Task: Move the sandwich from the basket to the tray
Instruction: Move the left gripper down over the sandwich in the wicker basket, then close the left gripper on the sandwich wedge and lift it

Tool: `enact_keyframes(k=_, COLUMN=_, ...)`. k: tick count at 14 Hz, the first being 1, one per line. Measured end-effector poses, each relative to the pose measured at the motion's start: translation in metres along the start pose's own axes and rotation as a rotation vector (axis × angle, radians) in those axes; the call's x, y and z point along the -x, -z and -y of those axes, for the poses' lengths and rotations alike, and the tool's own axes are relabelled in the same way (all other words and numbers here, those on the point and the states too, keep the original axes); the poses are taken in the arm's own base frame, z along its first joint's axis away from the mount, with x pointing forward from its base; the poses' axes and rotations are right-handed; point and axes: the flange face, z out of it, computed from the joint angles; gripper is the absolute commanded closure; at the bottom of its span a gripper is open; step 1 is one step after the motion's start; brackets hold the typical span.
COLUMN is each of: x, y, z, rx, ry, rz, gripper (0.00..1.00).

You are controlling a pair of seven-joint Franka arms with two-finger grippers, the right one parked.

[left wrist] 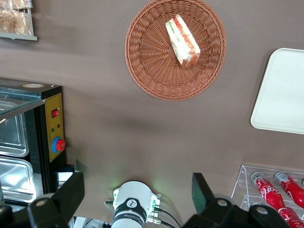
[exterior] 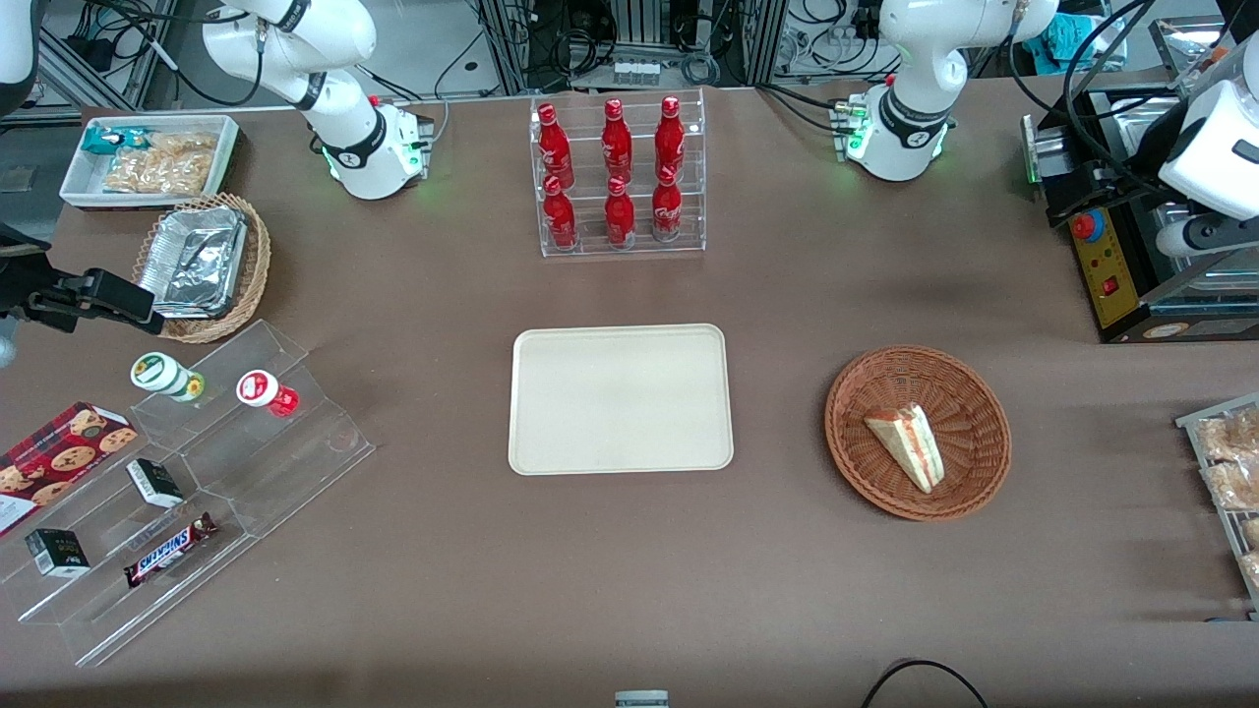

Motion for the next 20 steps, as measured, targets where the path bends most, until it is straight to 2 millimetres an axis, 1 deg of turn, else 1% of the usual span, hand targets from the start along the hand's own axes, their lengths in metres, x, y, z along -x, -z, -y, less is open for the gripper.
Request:
enact_keyframes(k=4, x=0.0, y=-0.001, z=0.0, rx=-0.001, ry=0.001, rz=0.002, gripper=0.0)
enact_keyframes(k=5, x=-0.001, y=-0.004, z=0.0, rx=-0.003, ry=0.009, rz=0.011, gripper=0.0)
enact_keyframes(k=6, x=-0.005, y=-0.011, z=0.0, rx=-0.009, ry=0.03, rz=0.034, gripper=0.0)
enact_keyframes(k=7, x=-0.01, y=-0.025, z=-0.001, rx=-0.021, ry=0.074, rz=0.073, gripper=0.0)
enact_keyframes(k=9, x=-0.032, y=-0.067, z=-0.005, rx=-0.06, ry=0.163, rz=0.156, gripper=0.0)
enact_keyframes(k=11, x=-0.064, y=-0.113, z=-0.012, rx=-0.084, ry=0.205, rz=0.222, gripper=0.0)
enact_keyframes(k=14, x=-0.117, y=-0.187, z=-0.027, rx=-0.09, ry=0.323, rz=0.235, gripper=0.0)
enact_keyframes(k=16, x=-0.143, y=-0.234, z=-0.045, rx=-0.085, ry=0.406, rz=0.214, gripper=0.0)
enact_keyframes(k=18, x=-0.162, y=-0.27, z=-0.064, rx=-0.072, ry=0.464, rz=0.186, gripper=0.0)
enact_keyframes(k=20, x=-0.177, y=-0.297, z=-0.078, rx=-0.039, ry=0.484, rz=0.136, gripper=0.0)
